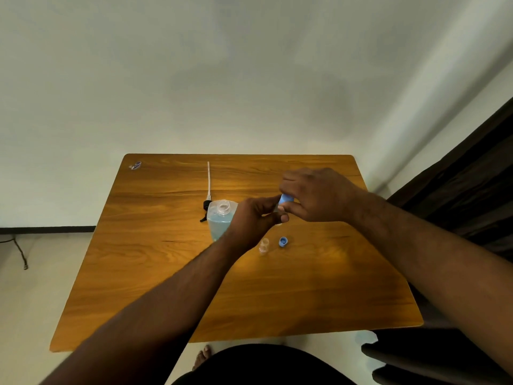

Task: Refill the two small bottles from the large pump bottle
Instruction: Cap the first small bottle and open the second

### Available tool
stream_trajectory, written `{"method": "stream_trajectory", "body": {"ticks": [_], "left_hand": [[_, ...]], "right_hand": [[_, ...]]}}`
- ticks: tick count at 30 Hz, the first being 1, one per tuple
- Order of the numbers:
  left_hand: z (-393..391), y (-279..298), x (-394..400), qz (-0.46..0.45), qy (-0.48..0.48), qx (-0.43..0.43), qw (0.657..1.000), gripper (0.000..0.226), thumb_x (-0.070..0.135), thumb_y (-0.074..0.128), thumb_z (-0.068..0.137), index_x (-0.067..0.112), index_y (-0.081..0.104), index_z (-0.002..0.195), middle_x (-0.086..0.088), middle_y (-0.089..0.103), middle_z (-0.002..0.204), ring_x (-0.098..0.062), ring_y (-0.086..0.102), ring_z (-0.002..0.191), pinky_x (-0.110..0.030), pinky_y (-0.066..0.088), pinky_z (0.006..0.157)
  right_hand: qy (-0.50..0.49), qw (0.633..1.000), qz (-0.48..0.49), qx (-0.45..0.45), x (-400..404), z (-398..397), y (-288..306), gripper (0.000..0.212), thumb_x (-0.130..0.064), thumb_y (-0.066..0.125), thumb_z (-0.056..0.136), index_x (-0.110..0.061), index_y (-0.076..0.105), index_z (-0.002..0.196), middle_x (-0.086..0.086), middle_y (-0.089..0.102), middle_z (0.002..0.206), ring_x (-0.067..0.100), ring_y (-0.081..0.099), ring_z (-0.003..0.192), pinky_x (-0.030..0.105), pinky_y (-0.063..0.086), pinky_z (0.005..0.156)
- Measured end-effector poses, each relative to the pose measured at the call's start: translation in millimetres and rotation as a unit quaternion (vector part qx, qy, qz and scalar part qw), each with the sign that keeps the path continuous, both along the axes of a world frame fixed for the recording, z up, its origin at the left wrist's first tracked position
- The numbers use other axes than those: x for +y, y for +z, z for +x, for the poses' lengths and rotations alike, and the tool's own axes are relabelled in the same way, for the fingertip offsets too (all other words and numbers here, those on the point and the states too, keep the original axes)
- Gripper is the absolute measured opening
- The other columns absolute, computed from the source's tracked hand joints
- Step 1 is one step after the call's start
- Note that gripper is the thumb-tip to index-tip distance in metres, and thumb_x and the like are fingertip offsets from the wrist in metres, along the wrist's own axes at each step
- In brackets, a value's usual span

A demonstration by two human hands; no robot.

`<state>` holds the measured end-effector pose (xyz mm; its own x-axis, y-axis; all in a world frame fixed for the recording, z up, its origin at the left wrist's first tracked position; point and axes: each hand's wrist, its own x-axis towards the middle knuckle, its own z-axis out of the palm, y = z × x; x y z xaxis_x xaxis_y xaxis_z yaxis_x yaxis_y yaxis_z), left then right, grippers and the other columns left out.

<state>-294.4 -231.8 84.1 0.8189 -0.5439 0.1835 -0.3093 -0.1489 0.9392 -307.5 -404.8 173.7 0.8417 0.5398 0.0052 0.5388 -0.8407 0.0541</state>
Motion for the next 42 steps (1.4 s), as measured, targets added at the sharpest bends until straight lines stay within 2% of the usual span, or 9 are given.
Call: {"method": "stream_trajectory", "body": {"ticks": [4,11,16,19,22,26,32,39,42], "left_hand": [[2,-2,2,0.019,-0.025,0.019,0.999,0.028,0.007,0.073,0.083,0.004,0.071,0.11,-0.004,0.075,0.091,-0.01,0.069,0.081,-0.024,0.058,0.072],[13,-3,4,0.032,-0.036,0.079,0.996,0.022,0.002,0.074,0.08,-0.002,0.071,0.102,-0.024,0.071,0.088,-0.026,0.068,0.077,-0.035,0.059,0.069],[-4,-18,-15,0.02,0.049,0.077,0.996,0.009,0.007,0.07,0.086,0.0,0.073,0.09,-0.02,0.072,0.08,-0.021,0.065,0.072,-0.038,0.055,0.068],[-18,-36,-25,0.003,0.102,0.085,0.991,0.009,0.008,0.067,0.088,0.01,0.074,0.093,0.001,0.074,0.083,-0.006,0.068,0.077,-0.028,0.055,0.067],[-15,-47,-31,0.024,0.068,0.111,0.991,0.034,0.006,0.071,0.083,0.015,0.069,0.116,0.005,0.073,0.103,-0.001,0.066,0.096,-0.022,0.049,0.077],[-3,-69,-31,0.174,0.042,0.128,0.976,0.078,0.015,0.078,0.079,0.019,0.039,0.146,-0.003,0.047,0.147,-0.017,0.041,0.137,-0.018,0.031,0.098],[-13,-104,-14,0.195,0.117,0.155,0.961,0.072,0.015,0.075,0.082,0.021,0.04,0.145,0.0,0.047,0.147,-0.018,0.043,0.135,-0.016,0.032,0.098],[-34,-136,-3,0.172,0.169,0.16,0.957,0.071,0.016,0.08,0.076,0.023,0.048,0.14,0.004,0.048,0.146,-0.003,0.039,0.132,-0.014,0.029,0.1],[-38,-146,-2,0.178,0.182,0.172,0.952,0.076,0.014,0.081,0.074,0.024,0.047,0.141,0.004,0.049,0.144,0.008,0.034,0.122,-0.007,0.027,0.097]], "right_hand": [[-0.019,0.999,-0.017,0.025,0,-2,-12,0.025,-0.048,0.046,0.091,-0.024,0.051,0.086,-0.01,0.045,0.077,0.008,0.043,0.065,0.022,0.029,0.05],[-0.032,0.999,0.01,0.017,-1,-2,-25,0.024,-0.048,0.045,0.091,-0.025,0.048,0.084,-0.009,0.048,0.067,0.009,0.045,0.056,0.019,0.026,0.046],[-0.22,0.968,0.12,-0.016,11,-17,-59,0.021,-0.036,0.047,0.093,-0.02,0.053,0.082,-0.004,0.053,0.069,0.013,0.049,0.06,0.025,0.038,0.05],[-0.253,0.956,0.145,-0.019,14,-23,-73,0.022,-0.037,0.048,0.092,-0.022,0.047,0.076,-0.008,0.045,0.066,0.013,0.047,0.059,0.025,0.033,0.049],[-0.247,0.961,0.128,0.0,1,-24,-82,0.025,-0.041,0.048,0.093,-0.018,0.055,0.087,-0.004,0.051,0.073,0.013,0.05,0.064,0.026,0.037,0.052],[-0.29,0.948,0.122,0.038,-19,-24,-97,0.025,-0.034,0.053,0.092,-0.013,0.059,0.104,0.004,0.062,0.097,0.021,0.059,0.084,0.036,0.051,0.066],[-0.407,0.891,0.136,0.146,-40,-17,-136,0.024,-0.025,0.056,0.091,-0.005,0.066,0.098,0.014,0.068,0.099,0.03,0.063,0.09,0.038,0.053,0.073],[-0.419,0.873,0.179,0.174,-43,-14,-178,0.01,-0.016,0.06,0.085,-0.006,0.062,0.084,0.015,0.068,0.091,0.031,0.062,0.082,0.028,0.036,0.06],[-0.406,0.874,0.2,0.174,-44,-8,-182,0.009,-0.015,0.061,0.084,-0.006,0.064,0.086,0.014,0.068,0.091,0.031,0.063,0.083,0.03,0.043,0.061]]}}
